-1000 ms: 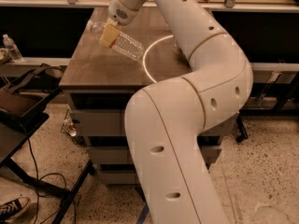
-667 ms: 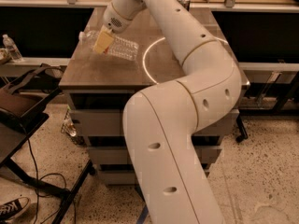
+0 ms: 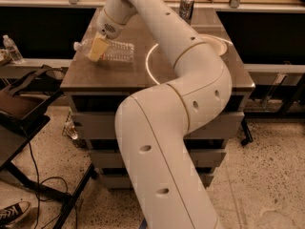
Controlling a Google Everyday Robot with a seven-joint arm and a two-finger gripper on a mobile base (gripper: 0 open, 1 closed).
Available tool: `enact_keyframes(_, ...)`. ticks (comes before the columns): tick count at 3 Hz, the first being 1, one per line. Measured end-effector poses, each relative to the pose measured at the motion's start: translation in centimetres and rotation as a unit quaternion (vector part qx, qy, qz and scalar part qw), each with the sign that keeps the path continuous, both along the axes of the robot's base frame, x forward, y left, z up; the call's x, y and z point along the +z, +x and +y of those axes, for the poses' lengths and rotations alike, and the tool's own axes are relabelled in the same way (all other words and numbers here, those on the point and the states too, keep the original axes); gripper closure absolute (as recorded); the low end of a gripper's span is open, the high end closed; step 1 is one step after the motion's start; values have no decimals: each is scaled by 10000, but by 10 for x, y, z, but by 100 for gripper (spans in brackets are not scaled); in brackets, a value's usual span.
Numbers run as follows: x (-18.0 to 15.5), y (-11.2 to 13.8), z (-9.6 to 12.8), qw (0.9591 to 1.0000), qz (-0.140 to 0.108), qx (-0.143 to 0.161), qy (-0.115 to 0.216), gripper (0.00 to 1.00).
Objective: Knock water bottle over
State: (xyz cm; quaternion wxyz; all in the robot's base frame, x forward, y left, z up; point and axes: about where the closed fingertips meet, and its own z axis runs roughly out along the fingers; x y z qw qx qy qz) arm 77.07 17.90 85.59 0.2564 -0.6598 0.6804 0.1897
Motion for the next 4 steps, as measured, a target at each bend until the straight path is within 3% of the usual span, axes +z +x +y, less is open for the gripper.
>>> enact_keyframes(1,-7,-1,8,9994,-88,114,-323,97)
enact_keyframes(3,-13,0,12,9994,-49,126,-312,52)
enact_keyframes(4,-18,0,16,9994,-23,138,-318,20)
